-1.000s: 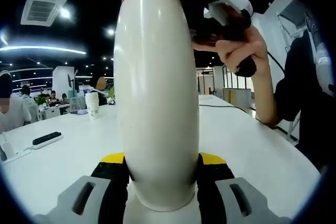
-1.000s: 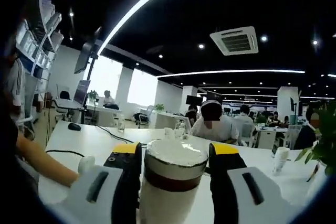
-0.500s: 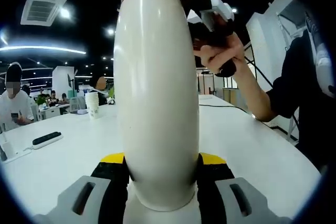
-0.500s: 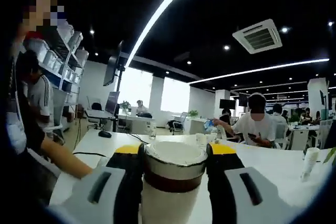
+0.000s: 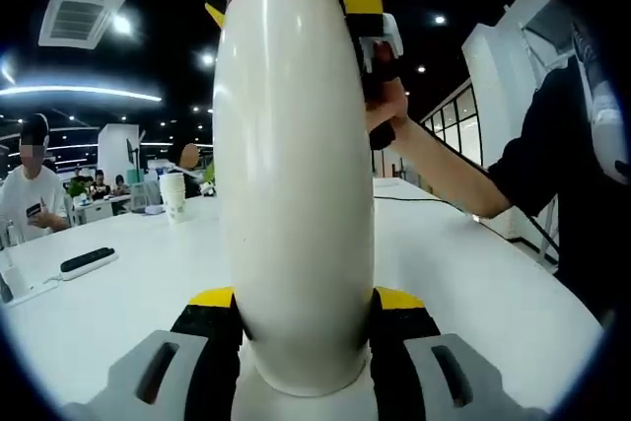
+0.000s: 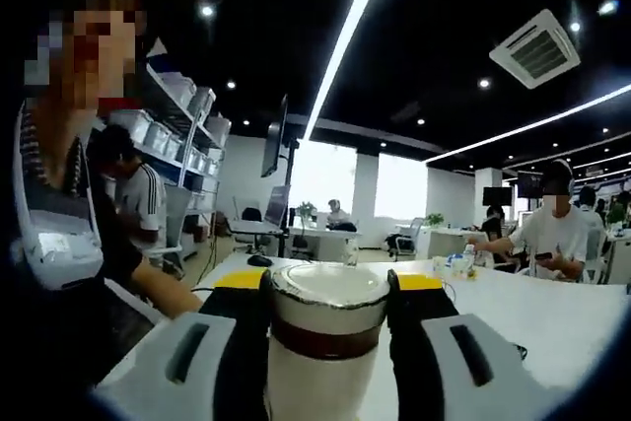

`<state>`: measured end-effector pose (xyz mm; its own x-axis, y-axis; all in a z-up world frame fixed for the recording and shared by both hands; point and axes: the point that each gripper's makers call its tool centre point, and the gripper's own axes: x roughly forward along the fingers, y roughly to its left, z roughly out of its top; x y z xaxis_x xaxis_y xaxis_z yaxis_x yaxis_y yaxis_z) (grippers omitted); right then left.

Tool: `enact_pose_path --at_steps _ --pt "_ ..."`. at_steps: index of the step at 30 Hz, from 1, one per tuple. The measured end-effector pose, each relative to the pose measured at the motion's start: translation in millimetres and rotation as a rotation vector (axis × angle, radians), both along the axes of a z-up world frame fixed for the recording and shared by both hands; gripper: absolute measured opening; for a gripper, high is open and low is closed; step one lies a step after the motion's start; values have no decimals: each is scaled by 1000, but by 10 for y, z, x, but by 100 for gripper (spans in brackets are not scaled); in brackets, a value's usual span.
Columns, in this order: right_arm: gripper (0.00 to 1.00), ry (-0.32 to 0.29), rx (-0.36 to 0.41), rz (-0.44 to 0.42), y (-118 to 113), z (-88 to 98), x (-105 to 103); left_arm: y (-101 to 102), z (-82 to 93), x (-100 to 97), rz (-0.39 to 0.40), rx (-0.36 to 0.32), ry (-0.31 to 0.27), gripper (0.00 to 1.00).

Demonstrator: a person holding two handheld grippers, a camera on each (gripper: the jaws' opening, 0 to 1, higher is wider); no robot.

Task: Grasp the water cup twist off the cup lid place the cup lid on the table

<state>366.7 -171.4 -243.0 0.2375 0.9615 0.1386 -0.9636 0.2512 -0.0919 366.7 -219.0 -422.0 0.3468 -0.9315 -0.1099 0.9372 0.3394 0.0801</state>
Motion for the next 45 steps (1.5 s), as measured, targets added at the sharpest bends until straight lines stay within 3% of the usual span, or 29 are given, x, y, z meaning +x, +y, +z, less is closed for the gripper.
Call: enact_pose_path --at_steps 2,4,10,12,15,23,29,35,39,43,45 --pt "54 4 -11 -66 -16 -24 45 -2 2 1 -1 0 -3 52" --pt "64 86 13 -211 -77 -10 160 -17 2 -17 -1 1 -3 52" --pt "63 34 53 -401 -179 124 45 -18 -1 12 -1 2 -3 52" --pt "58 19 22 -459 -180 108 12 -17 -2 11 -1 2 -3 52" --pt "57 -19 -10 -494 -157 91 -29 -14 -4 8 1 3 -4 52" --pt "48 -45 -65 -541 -186 10 70 -8 0 5 0 2 -4 52" --pt "47 -41 -73 -444 -186 12 46 -9 1 -4 -2 0 0 52" --pt "47 14 -36 -201 -138 -9 -1 2 0 3 -3 1 2 52" --pt "47 -18 -36 -23 -131 -12 -44 6 1 -8 -3 1 1 52" --pt "47 -28 -32 85 -126 -6 -67 7 6 -19 -6 1 -3 52" --pt "47 -24 -28 96 -116 -9 -35 10 6 -19 -6 0 -2 52"
